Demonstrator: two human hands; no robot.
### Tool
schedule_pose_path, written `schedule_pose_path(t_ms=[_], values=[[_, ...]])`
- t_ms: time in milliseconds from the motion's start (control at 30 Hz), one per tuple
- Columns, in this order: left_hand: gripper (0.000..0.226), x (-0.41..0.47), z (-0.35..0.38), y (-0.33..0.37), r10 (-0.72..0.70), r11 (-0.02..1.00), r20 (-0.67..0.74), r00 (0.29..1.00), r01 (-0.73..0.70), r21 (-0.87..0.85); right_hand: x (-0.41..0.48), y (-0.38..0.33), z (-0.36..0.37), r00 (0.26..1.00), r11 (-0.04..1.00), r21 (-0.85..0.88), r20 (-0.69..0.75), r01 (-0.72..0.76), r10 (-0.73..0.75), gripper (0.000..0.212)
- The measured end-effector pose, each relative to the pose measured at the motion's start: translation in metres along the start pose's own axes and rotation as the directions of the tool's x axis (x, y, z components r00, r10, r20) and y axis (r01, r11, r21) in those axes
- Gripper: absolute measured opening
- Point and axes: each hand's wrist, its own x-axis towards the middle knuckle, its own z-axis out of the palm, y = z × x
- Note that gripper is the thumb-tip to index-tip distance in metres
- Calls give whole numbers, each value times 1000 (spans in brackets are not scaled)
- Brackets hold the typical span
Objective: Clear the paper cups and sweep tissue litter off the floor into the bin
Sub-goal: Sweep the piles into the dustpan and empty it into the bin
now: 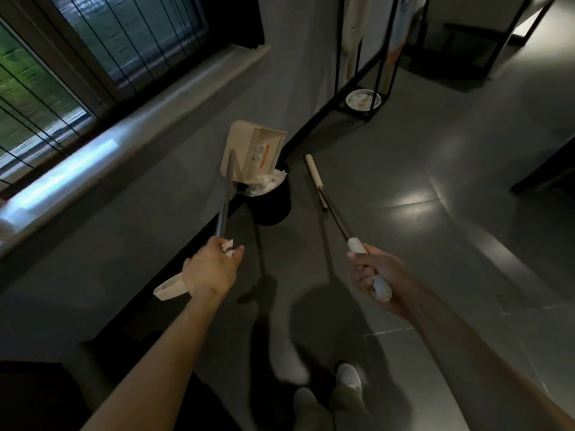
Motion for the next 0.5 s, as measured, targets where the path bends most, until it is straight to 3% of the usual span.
schedule_pose_path(t_ms=[333,500], values=[[32,-9,-22,-6,10,995,-52,999,-15,-102,-11,-10,23,995,997,-51,84,64,-59,14],[35,-6,29,-3,8,1000,87,996,-9,5,-8,-10,11,993,996,-72,107,56,-49,25]])
